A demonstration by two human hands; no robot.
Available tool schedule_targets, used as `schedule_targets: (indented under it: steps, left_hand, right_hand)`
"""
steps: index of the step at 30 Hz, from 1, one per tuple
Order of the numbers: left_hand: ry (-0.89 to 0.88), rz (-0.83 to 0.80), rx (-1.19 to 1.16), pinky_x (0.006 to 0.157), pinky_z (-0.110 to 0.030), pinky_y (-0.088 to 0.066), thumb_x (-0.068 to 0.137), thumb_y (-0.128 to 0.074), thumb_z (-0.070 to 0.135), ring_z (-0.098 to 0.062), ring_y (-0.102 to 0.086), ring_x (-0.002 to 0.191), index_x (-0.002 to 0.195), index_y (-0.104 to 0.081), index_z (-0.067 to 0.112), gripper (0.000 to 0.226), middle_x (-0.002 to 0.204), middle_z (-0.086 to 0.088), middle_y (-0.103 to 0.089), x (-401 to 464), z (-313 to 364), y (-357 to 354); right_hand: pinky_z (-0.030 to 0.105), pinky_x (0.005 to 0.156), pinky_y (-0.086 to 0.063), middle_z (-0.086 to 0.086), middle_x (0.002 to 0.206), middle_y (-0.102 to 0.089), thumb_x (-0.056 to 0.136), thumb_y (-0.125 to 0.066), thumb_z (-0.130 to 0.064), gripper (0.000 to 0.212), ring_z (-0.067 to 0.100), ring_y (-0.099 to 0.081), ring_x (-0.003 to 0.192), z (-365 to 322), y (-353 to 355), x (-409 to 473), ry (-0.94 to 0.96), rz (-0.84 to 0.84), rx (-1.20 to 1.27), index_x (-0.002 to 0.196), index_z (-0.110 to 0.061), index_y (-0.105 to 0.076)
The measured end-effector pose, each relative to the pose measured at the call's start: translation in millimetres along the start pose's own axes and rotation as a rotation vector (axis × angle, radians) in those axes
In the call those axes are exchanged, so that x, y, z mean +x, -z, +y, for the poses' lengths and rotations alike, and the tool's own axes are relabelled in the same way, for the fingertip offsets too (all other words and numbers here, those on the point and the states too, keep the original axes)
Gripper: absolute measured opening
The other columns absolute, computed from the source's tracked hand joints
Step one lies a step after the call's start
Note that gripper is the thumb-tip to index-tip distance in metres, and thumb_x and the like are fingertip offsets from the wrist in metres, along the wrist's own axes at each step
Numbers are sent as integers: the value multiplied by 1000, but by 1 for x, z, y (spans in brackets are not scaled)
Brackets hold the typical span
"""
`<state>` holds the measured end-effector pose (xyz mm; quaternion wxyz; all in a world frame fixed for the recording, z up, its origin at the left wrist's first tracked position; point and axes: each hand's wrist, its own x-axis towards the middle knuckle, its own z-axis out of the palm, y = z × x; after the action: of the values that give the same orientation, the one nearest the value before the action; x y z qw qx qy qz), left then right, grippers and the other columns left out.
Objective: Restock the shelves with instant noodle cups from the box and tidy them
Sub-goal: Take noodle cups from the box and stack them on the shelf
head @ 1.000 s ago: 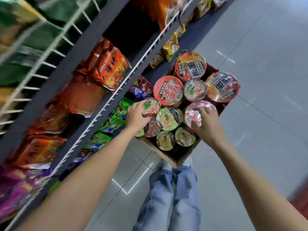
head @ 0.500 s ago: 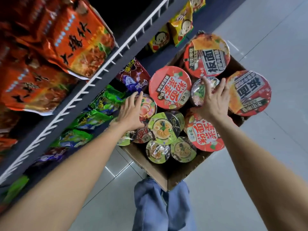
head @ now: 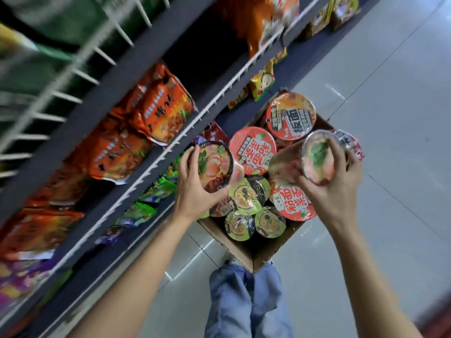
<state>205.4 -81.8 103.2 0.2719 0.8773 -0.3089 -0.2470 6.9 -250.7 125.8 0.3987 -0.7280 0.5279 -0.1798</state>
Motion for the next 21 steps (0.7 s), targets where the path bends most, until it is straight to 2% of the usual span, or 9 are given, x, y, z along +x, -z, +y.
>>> schedule_targets:
  steps: [4,6,8,10,13,16,18,20,21]
  left_hand:
    - [22,-22,-120,102,-34,-41,55,-62,70,-14,-31,130,148,-18,25,113,141,-1,-19,-39,53,50]
    - [24,-60,-126,99,-30,-40,51,-62,72,-15,-33,129,148,-20,26,116,140,-2,-22,-59,80,81]
    - [11,-107,-125,97,-24,-35,52,-69,67,-16,-35,129,147,-24,23,115,140,-4,-25,-80,102,114]
    - [-45,-123,-116,96,-17,-29,56,-78,57,-18,-36,130,146,-29,20,108,141,-5,-26,-105,119,148]
    - [-172,-74,-89,97,-12,-22,59,-79,54,-18,-31,134,145,-31,19,104,148,-6,-25,-150,137,203]
    - [-299,62,-84,100,-2,-15,59,-73,61,-11,-25,136,146,-28,18,108,150,-5,-22,-202,144,251]
    - [-334,147,-156,100,1,-16,57,-75,65,-5,-25,133,146,-24,19,113,147,-3,-25,-242,143,279]
    - [-344,236,-263,104,-7,-27,55,-77,64,-5,-33,131,145,-26,19,112,144,1,-32,-288,135,302]
    - [-350,284,-316,104,-13,-33,56,-79,59,-7,-37,131,144,-29,19,109,142,2,-36,-313,130,313]
  right_hand:
    - [34,108,-35,7,134,-43,59,-62,-70,93,17,-42,126,-63,53,-52,-130,26,241,139,-27,-43]
    - [25,103,-39,3,131,-47,55,-66,-71,93,12,-47,122,-99,81,-77,-120,32,308,136,-29,-45]
    - [10,91,-41,-8,122,-53,52,-72,-63,86,-2,-53,109,-135,108,-99,-88,-1,370,130,-33,-47]
    - [17,91,-45,-20,117,-54,52,-79,-51,78,-8,-54,107,-169,131,-126,-40,-46,418,122,-44,-45]
    - [39,102,-45,-12,127,-49,52,-81,-49,87,10,-51,121,-211,160,-167,77,-75,422,129,-41,-41]
    - [26,102,-43,-17,129,-45,52,-81,-48,95,3,-48,122,-242,173,-208,213,-113,428,135,-34,-35]
    - [14,97,-42,-11,135,-41,52,-87,-44,105,-6,-44,122,-255,178,-236,267,-115,434,140,-30,-31]
    - [10,93,-41,-2,143,-32,54,-90,-41,113,-9,-36,127,-268,177,-267,318,-138,444,145,-31,-23]
    - [14,93,-44,1,145,-29,54,-89,-44,113,-1,-35,131,-277,176,-285,347,-157,449,143,-40,-20]
